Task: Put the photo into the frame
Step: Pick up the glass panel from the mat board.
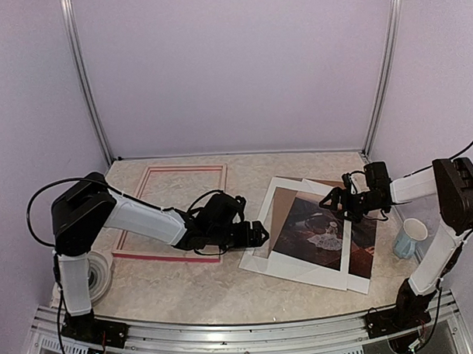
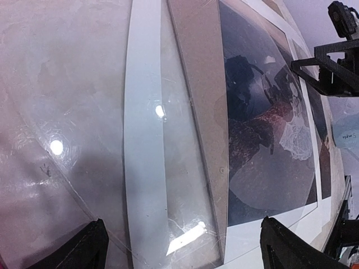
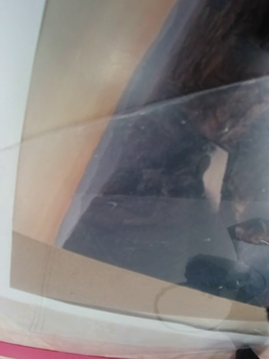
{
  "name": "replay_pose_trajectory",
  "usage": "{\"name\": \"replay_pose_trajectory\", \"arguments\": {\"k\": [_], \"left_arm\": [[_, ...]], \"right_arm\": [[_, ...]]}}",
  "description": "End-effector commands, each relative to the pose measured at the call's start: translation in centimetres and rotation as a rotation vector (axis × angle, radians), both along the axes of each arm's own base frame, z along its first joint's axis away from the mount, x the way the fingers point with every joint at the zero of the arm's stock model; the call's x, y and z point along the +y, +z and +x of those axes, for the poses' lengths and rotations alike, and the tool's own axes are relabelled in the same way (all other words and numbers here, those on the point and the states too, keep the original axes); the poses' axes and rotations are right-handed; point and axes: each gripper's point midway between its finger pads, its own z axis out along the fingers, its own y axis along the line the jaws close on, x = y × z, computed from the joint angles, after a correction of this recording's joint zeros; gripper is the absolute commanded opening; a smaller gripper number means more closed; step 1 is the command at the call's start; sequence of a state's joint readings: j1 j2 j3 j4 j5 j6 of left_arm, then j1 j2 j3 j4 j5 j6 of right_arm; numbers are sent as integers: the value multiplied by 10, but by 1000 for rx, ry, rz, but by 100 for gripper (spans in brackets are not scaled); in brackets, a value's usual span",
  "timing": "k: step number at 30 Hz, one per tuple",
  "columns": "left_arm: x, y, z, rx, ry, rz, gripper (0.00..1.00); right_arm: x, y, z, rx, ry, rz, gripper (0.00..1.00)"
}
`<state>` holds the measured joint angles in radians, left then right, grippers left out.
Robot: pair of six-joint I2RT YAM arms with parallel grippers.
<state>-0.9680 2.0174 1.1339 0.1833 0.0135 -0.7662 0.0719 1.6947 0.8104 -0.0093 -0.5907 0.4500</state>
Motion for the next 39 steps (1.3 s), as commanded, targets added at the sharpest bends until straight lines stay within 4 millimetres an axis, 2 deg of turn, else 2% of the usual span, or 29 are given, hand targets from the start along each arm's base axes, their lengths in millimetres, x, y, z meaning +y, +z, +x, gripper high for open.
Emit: {"name": "replay_pose_trajectory", "arguments": {"k": [1,7,12,20,34,39], "left_arm": [[11,-31,-14,159,30,0,94],[15,-28,-16,198,81,-61,94],[19,-16,-15,217,123,-156,94],[30,-5,-7,262,188,-268,94],[13,-29,-1,426,233,-290,92],[14,-28,3,421,251,-293,91]], "right_arm": [[2,-14,-10,46,5,2,99],[3,-17,-15,55,5,6,99],[6,-21,-23,81,13,29,99],[7,-23,-25,69,16,46,99],[11,-22,-29,63,19,76,99],[11,-22,-29,61,19,78,99]]}}
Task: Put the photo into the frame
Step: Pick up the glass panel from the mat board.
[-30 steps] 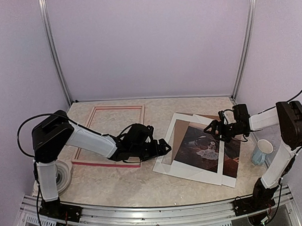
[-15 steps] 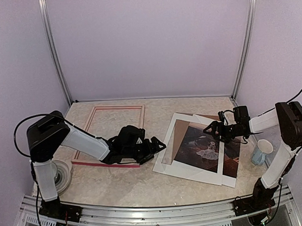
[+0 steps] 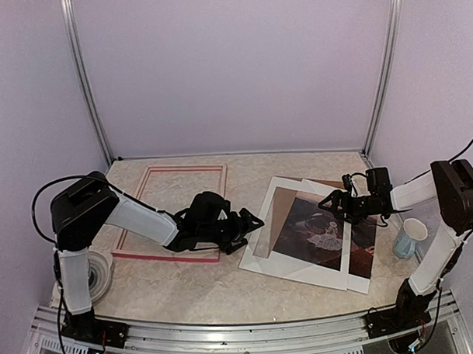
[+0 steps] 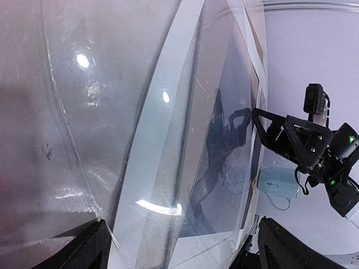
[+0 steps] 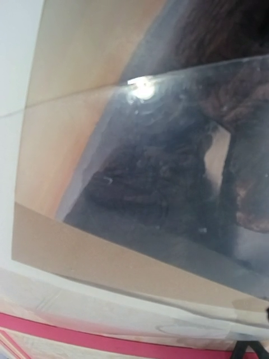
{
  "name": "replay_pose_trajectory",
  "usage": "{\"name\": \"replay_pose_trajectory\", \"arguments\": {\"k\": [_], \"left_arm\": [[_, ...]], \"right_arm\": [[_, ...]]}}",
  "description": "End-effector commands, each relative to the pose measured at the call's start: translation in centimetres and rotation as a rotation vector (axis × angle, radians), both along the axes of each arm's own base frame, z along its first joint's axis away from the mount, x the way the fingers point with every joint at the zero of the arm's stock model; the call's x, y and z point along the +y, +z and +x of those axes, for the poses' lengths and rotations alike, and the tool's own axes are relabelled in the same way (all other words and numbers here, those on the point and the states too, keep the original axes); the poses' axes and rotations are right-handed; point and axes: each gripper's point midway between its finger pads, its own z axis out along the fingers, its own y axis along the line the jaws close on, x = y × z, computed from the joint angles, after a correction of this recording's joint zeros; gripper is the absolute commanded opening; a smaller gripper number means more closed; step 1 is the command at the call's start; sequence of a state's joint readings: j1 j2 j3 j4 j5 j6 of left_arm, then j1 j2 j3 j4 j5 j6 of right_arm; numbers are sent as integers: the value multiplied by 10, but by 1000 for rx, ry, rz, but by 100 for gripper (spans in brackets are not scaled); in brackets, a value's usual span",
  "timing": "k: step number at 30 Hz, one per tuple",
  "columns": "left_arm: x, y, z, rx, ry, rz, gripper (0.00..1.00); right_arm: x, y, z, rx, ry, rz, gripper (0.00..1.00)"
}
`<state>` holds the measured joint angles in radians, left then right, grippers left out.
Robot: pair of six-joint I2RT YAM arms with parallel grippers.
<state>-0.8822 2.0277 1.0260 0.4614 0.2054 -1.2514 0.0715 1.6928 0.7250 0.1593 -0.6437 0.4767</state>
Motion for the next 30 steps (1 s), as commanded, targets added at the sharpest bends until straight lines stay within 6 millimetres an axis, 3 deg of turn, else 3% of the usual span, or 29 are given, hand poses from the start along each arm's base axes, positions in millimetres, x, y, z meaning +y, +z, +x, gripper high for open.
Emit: {"name": "replay_pose_trajectory", "arguments": {"k": [1,12,30], "left_arm": [[10,-36,-9,85,10,79,91],[1,15,-3,-71,14,-125,91],[-5,61,-2,-180,19,-359,92]], "right_arm": [[4,-23,-25,129,5,18,99],[6,-30,-27,142,13,27,99],[12,-35,-32,160,38,62,99]]}}
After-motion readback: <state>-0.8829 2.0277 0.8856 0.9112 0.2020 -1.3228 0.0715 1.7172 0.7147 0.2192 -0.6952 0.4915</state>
